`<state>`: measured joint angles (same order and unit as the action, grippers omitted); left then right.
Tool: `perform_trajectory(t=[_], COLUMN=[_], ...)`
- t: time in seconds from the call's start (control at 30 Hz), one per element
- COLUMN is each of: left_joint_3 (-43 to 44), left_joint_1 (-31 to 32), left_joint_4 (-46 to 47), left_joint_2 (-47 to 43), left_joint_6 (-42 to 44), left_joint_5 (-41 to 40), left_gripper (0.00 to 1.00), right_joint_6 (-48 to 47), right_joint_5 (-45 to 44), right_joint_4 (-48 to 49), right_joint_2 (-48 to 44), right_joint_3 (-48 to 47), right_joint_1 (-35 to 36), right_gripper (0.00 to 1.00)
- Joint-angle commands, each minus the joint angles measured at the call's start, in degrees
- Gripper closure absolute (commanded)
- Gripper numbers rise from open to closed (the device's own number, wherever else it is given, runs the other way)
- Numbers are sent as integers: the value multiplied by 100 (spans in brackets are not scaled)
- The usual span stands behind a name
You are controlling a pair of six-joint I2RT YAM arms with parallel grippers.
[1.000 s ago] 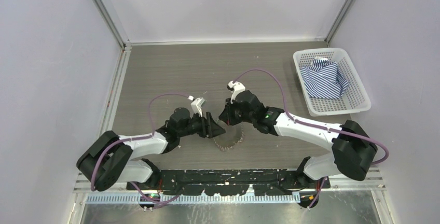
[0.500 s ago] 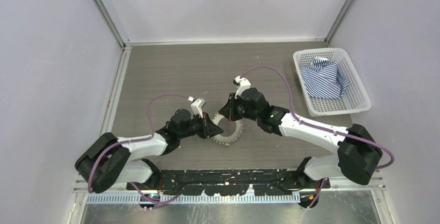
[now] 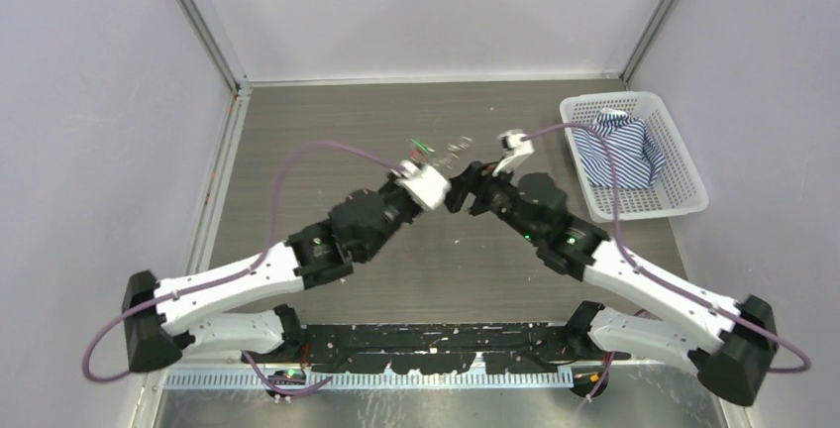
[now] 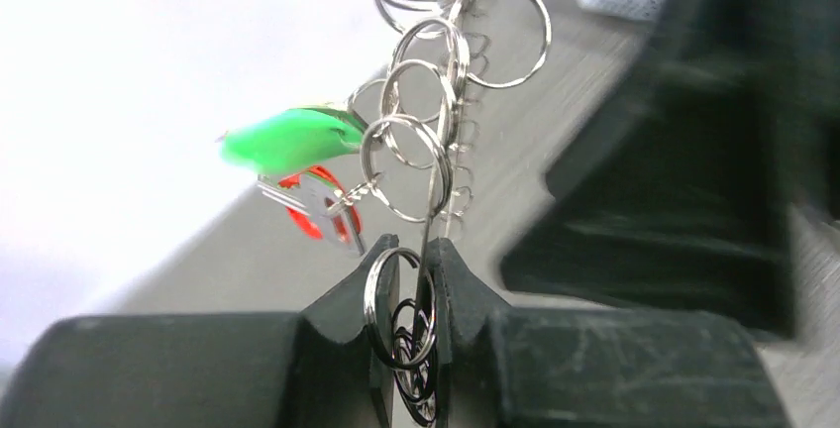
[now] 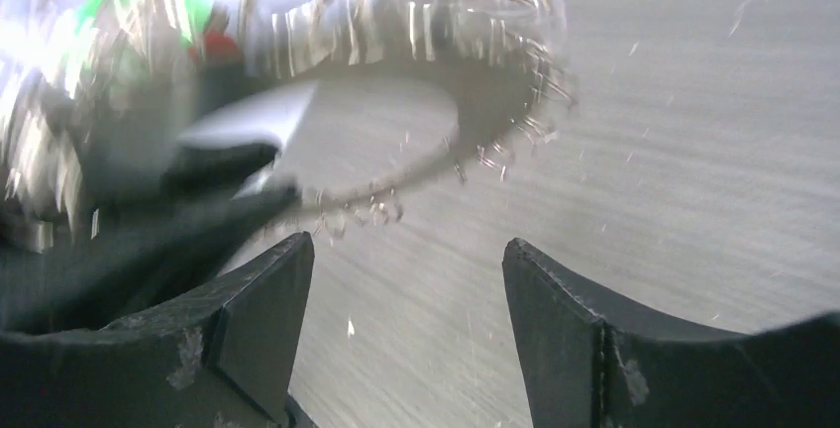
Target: Remove the keys from the keyring
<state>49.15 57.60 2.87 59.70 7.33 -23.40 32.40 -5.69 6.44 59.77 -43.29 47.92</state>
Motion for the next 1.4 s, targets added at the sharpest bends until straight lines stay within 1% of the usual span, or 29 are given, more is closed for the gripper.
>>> perform_trajectory(t=[0.0,0.03,0.07,0.1,0.17,0.23,0.3,0.4,0.5,0.63,0.7,0.77,0.87,0.97,1.07,1.13,1.17,1.3,1.37], left_joint_3=[-187,-600,-874,-963,-953,-1089,-1079,-1092,-941,-471,-214,100,497,843,978,1004,1019,1082,1056], left_joint_1=[1504,1459,1301,1144,959,936,929,939,987,1041,1042,1038,968,936,932,910,904,891,889], left_joint_4=[1410,2352,3024,3365,3382,3459,3573,3666,3587,3007,2405,1753,1101,664,474,302,214,-43,-112], left_joint_2=[833,994,1085,1106,964,784,744,606,411,54,-106,-282,-414,-491,-566,-576,-574,-606,-618], left_joint_6=[5332,6119,6681,6870,6821,7026,7109,7448,8003,8703,9073,9225,9391,9782,10167,10358,10425,10471,10446], left_joint_5=[-1906,-2026,-2037,-2031,-1883,-1410,-1389,-1202,-977,-549,-347,-51,163,305,656,813,838,827,836], left_gripper=[100,100,100,100,100,100,100,100,100,100,100,100,99,99,100,99,99,100,100], right_joint_6=[-24,56,169,292,501,689,759,759,745,560,563,628,742,771,759,700,710,688,754], right_joint_5=[-893,-909,-881,-854,-780,-723,-657,-627,-569,-687,-738,-620,-142,437,1088,1322,1288,1396,1582], right_joint_4=[-172,-299,-391,-516,-880,-996,-1023,-1117,-1107,-1236,-1060,-756,18,651,885,636,427,-786,-1299], right_joint_2=[-1011,-1119,-1195,-1226,-1252,-1374,-1510,-1633,-1783,-1947,-2164,-2346,-2459,-2566,-2373,-2034,-1865,-928,-424], right_joint_3=[160,274,410,502,638,822,946,901,686,96,-12,-70,-88,-132,-474,-852,-1064,-2036,-2453], right_joint_1=[-191,-266,-359,-430,-501,-510,-507,-508,-519,-531,-541,-555,-551,-549,-551,-550,-547,-551,-549], right_gripper=[24,24,24,24,24,24,24,24,23,22,21,20,19,18,12,9,8,4,3])
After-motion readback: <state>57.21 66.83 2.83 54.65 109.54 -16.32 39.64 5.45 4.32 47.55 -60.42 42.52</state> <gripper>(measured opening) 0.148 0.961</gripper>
